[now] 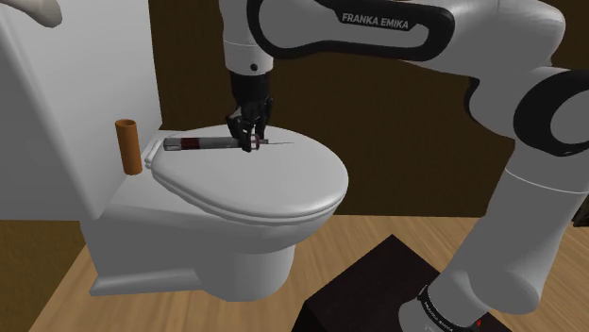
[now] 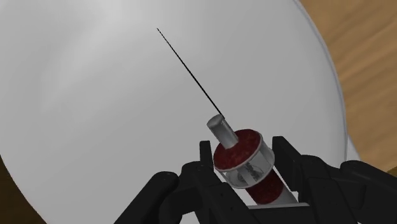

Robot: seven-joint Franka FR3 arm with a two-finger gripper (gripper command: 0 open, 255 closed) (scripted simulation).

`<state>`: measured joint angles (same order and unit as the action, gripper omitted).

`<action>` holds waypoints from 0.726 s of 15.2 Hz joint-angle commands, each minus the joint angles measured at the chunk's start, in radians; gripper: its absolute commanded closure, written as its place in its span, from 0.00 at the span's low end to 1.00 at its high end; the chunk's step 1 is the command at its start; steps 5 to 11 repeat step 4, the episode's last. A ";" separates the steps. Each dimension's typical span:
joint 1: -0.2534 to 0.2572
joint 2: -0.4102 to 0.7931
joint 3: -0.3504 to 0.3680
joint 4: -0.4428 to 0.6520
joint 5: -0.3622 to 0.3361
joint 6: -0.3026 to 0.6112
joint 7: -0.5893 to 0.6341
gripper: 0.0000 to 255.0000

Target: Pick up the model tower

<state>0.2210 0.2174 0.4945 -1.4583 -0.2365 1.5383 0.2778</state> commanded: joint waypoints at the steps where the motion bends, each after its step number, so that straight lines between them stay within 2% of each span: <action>1: 0.005 0.007 0.001 0.036 -0.003 -0.030 -0.002 1.00; 11: 0.007 0.011 0.002 0.057 -0.005 -0.047 -0.003 1.00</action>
